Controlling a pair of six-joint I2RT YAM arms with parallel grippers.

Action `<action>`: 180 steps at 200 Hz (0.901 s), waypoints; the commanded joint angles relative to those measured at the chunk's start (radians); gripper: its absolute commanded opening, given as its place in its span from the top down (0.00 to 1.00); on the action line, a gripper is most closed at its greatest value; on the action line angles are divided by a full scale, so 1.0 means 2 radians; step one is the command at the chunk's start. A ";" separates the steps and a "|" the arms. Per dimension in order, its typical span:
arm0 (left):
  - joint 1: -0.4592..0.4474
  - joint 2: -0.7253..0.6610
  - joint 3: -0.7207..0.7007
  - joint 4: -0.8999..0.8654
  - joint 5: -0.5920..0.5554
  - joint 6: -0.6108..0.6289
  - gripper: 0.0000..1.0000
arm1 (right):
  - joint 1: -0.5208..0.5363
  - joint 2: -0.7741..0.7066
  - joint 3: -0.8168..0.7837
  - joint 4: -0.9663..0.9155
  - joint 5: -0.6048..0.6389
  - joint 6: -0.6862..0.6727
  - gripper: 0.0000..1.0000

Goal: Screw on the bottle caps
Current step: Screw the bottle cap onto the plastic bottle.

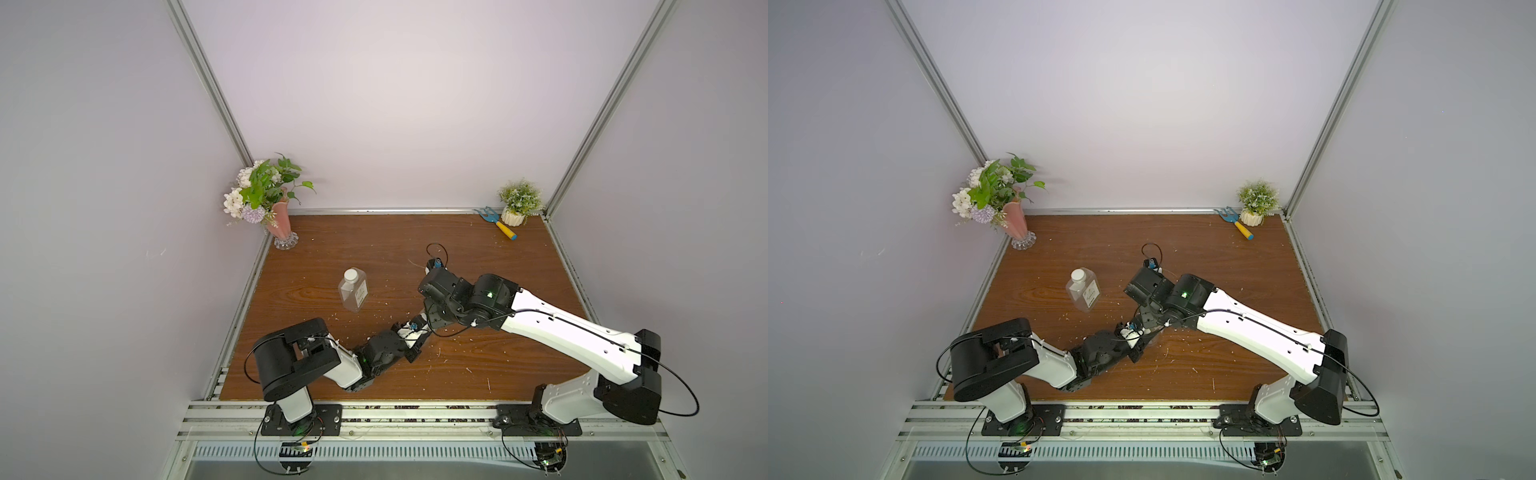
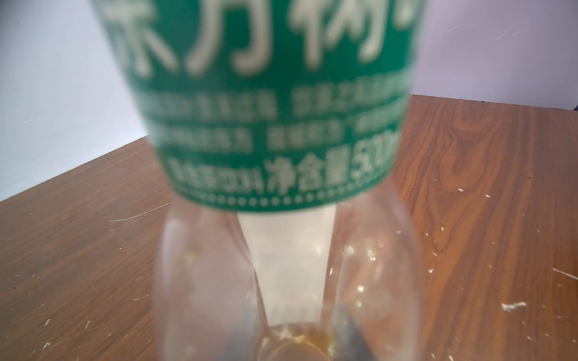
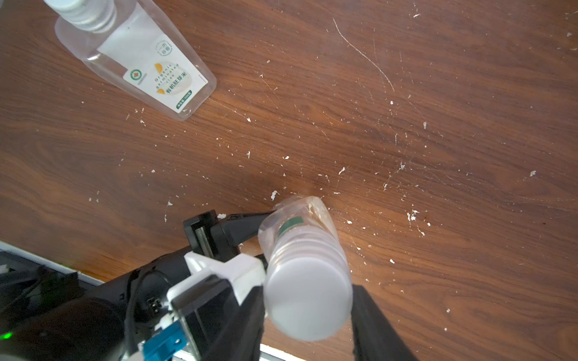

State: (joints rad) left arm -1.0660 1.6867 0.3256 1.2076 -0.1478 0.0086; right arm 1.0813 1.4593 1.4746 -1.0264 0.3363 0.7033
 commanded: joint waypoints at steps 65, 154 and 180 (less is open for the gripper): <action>-0.005 0.005 0.014 0.032 0.002 0.012 0.89 | -0.023 0.006 0.012 -0.035 -0.007 -0.027 0.52; -0.005 0.022 -0.008 0.087 0.015 0.015 0.90 | -0.052 0.024 0.056 -0.066 -0.029 -0.086 0.53; -0.005 0.028 -0.009 0.095 0.014 0.016 0.90 | -0.055 0.032 0.067 -0.074 -0.038 -0.103 0.54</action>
State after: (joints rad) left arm -1.0660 1.7332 0.3199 1.3006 -0.1387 0.0227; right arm 0.9943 1.5105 1.5730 -1.1126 0.2363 0.5533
